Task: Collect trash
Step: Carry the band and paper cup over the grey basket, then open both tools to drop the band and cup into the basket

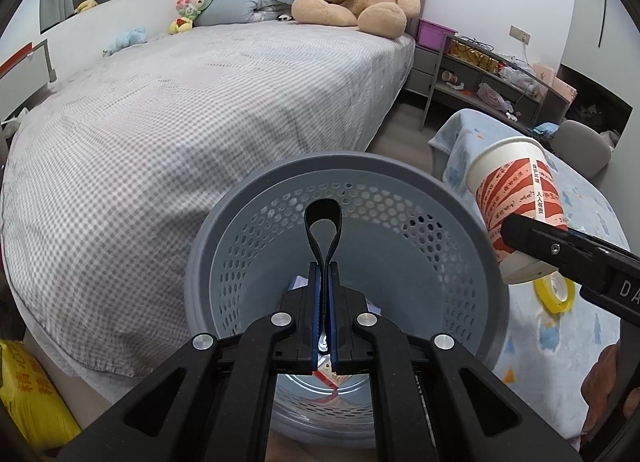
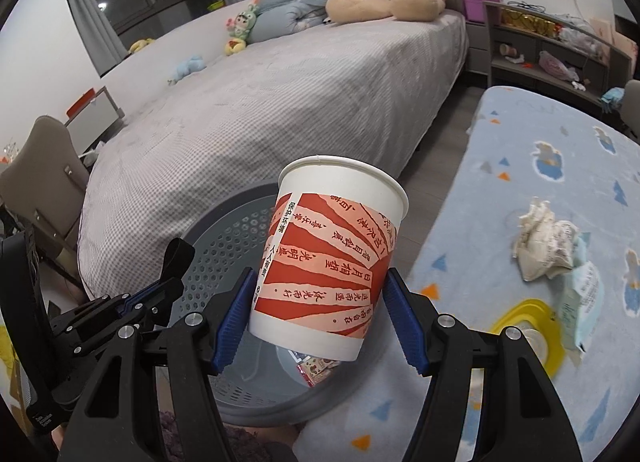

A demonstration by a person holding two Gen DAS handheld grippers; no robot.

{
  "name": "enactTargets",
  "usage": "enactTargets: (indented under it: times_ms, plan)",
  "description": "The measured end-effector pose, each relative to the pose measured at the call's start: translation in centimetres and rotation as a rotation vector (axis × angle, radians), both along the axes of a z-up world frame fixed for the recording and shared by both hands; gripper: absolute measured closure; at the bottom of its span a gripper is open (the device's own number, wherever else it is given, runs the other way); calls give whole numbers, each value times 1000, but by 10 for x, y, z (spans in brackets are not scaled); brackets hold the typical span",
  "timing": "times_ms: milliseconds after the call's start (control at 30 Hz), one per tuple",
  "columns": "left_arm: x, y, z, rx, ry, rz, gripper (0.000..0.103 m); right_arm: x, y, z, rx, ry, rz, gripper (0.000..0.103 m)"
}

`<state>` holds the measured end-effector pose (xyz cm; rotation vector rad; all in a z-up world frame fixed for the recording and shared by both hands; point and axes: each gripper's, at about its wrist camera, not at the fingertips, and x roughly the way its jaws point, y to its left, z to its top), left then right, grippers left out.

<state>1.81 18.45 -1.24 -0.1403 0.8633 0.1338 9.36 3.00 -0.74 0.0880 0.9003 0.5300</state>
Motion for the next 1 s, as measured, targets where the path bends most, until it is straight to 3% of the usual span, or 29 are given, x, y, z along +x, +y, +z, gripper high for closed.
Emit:
enactTargets:
  times_ms: [300, 600, 667, 800, 1000]
  plan:
    - [11, 13, -15, -23, 44, 20, 99, 9, 24, -15, -7, 29, 64, 40]
    - [23, 17, -12, -22, 28, 42, 99, 19, 29, -19, -5, 35, 83, 40]
    - [24, 19, -12, -30, 29, 47, 93, 20, 29, -19, -5, 34, 89, 40]
    - [21, 22, -9, -24, 17, 63, 72, 19, 30, -18, -4, 31, 94, 38]
    - [15, 27, -6, -27, 8, 82, 60, 16, 34, -16, -17, 19, 93, 37]
